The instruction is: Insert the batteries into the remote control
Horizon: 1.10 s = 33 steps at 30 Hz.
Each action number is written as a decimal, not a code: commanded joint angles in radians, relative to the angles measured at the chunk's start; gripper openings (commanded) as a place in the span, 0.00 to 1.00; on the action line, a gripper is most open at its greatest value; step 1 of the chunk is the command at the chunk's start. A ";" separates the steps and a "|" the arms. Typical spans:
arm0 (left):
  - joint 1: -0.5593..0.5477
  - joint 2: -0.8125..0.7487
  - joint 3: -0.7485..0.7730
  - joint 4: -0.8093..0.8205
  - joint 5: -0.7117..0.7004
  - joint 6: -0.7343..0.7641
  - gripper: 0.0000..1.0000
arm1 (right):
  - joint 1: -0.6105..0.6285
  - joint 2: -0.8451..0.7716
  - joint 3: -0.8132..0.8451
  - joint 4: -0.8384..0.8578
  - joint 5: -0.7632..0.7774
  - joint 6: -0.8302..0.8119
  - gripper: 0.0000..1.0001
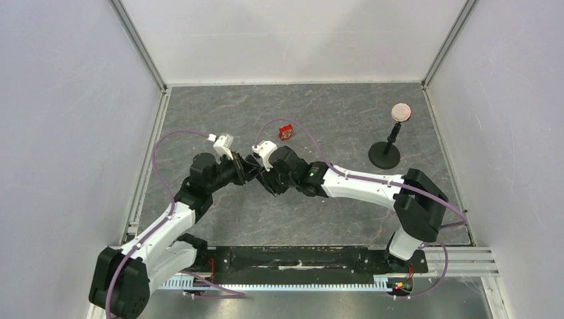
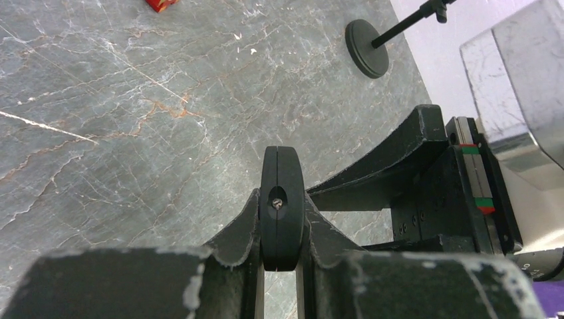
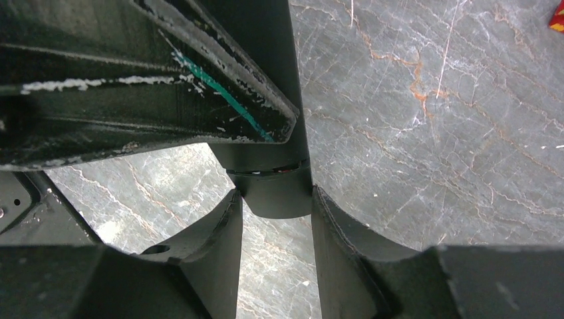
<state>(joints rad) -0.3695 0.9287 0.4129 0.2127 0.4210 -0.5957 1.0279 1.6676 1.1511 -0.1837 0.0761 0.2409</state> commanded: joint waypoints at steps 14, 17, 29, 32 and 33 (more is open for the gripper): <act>-0.076 -0.001 0.046 -0.104 0.059 0.010 0.02 | -0.047 -0.037 0.076 0.237 0.032 0.091 0.41; -0.076 -0.002 0.080 -0.136 0.058 -0.019 0.02 | -0.055 -0.027 0.083 0.217 0.016 0.088 0.42; -0.029 0.038 0.250 -0.188 0.156 -0.304 0.02 | -0.063 -0.031 0.037 0.130 0.022 0.033 0.47; -0.008 0.054 0.269 -0.188 0.192 -0.359 0.02 | -0.065 -0.039 0.047 0.122 0.040 0.015 0.48; -0.003 0.055 0.274 -0.185 0.201 -0.376 0.02 | -0.065 -0.041 0.052 0.116 0.046 0.012 0.48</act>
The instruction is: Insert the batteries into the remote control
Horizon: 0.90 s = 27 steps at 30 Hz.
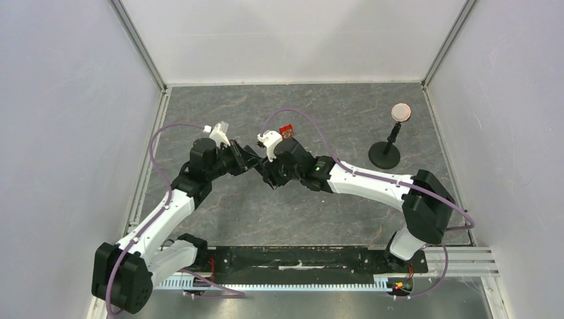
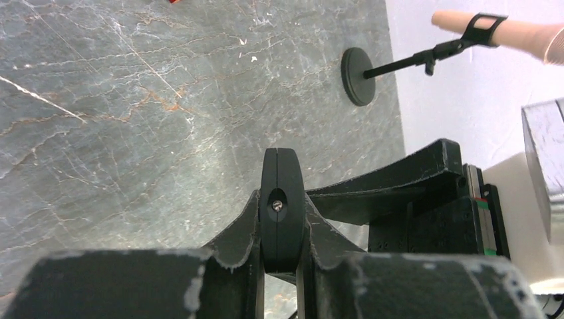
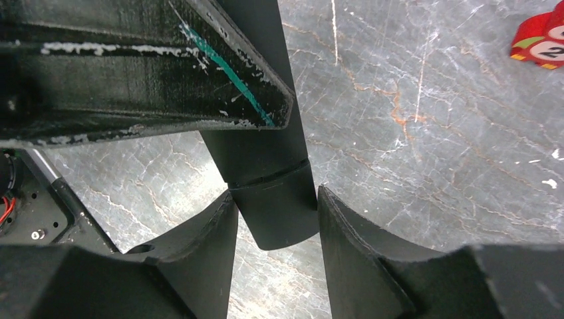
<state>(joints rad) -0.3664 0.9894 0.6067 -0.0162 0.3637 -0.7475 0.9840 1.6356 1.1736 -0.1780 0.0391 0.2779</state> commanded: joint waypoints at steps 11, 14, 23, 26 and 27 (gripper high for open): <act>0.068 -0.007 0.072 0.053 0.261 -0.364 0.02 | -0.022 -0.031 0.122 0.012 0.136 -0.022 0.47; 0.087 -0.006 0.059 0.062 0.252 -0.392 0.02 | -0.022 -0.031 0.160 -0.023 0.142 -0.018 0.48; 0.135 -0.004 0.011 0.131 0.236 -0.475 0.02 | -0.022 -0.065 0.199 -0.056 0.106 0.002 0.64; 0.142 -0.003 0.012 0.131 0.236 -0.475 0.02 | -0.022 -0.087 0.207 -0.054 0.108 0.011 0.68; 0.144 -0.001 0.013 0.131 0.236 -0.474 0.02 | -0.023 -0.093 0.211 -0.055 0.109 0.015 0.69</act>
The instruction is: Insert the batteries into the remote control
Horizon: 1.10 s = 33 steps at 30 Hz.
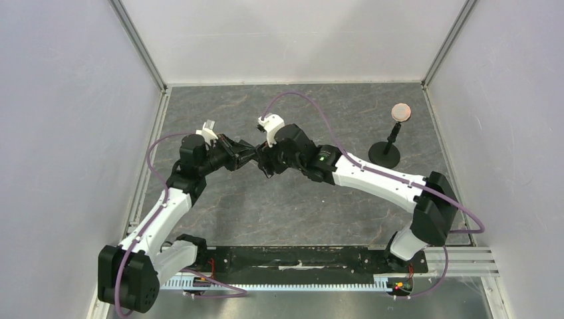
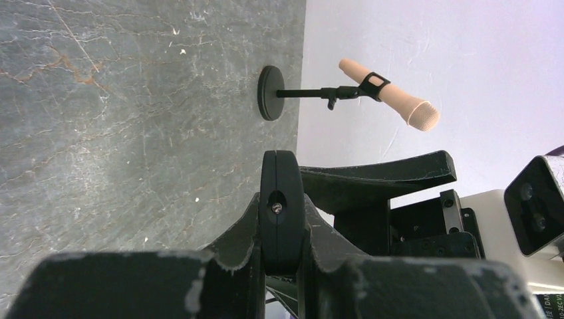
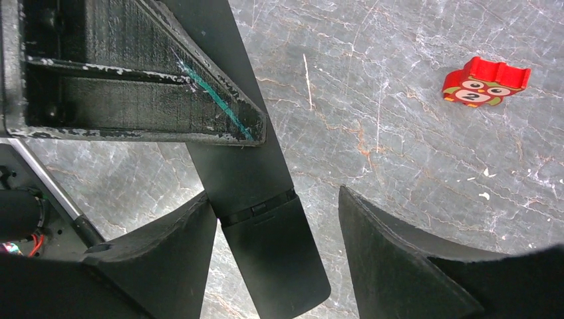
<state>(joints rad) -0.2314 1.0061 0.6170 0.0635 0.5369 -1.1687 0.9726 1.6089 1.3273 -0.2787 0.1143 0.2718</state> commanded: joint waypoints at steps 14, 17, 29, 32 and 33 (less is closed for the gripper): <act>0.021 -0.045 0.000 0.077 0.077 -0.067 0.02 | -0.080 -0.198 0.065 0.028 0.030 0.184 0.81; 0.023 -0.066 0.003 0.108 0.080 -0.096 0.02 | -0.158 -0.257 0.001 0.033 -0.045 0.322 0.83; 0.023 -0.133 0.042 0.204 0.114 -0.184 0.02 | -0.232 -0.437 -0.444 0.570 -0.307 0.696 0.84; 0.022 -0.140 0.044 0.228 0.116 -0.215 0.02 | -0.232 -0.450 -0.504 0.695 -0.337 0.741 0.83; 0.023 -0.141 0.044 0.237 0.115 -0.223 0.02 | -0.232 -0.451 -0.514 0.717 -0.343 0.753 0.83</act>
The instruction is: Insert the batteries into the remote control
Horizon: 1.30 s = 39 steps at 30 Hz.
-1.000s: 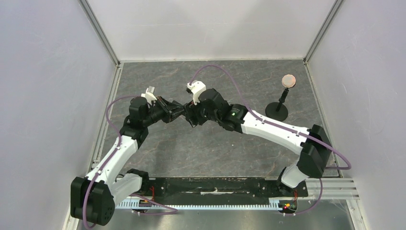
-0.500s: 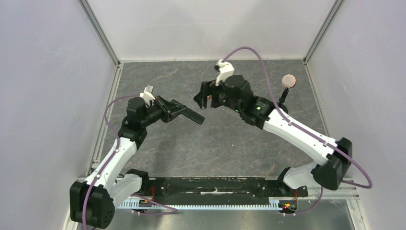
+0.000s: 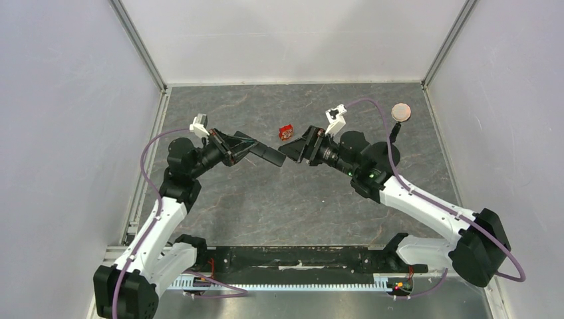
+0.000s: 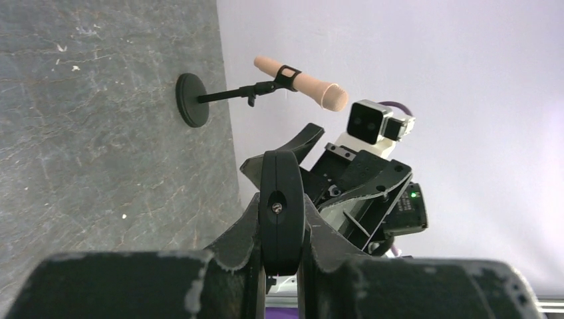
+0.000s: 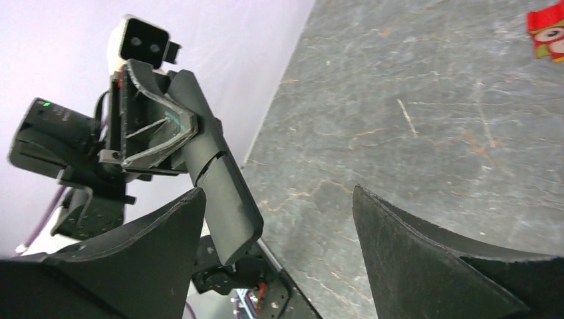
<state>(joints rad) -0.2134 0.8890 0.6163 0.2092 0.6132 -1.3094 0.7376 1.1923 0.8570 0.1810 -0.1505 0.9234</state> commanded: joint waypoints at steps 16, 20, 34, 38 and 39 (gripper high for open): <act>0.005 -0.050 0.041 0.140 0.030 -0.151 0.02 | 0.037 0.037 -0.086 0.413 -0.176 0.142 0.71; 0.006 -0.061 0.043 0.153 0.026 -0.167 0.02 | 0.040 0.055 -0.103 0.424 -0.167 0.165 0.61; 0.005 -0.083 0.015 0.419 0.076 -0.189 0.02 | 0.056 0.149 -0.145 0.599 -0.165 0.289 0.52; 0.005 -0.093 0.014 0.430 0.089 -0.178 0.02 | 0.055 0.173 -0.132 0.628 -0.162 0.302 0.52; 0.005 -0.095 0.014 0.429 0.091 -0.180 0.02 | 0.056 0.179 -0.127 0.629 -0.162 0.306 0.51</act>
<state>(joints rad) -0.2016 0.8383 0.6128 0.4736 0.6350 -1.4387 0.7883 1.3243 0.7288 0.8330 -0.3191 1.2293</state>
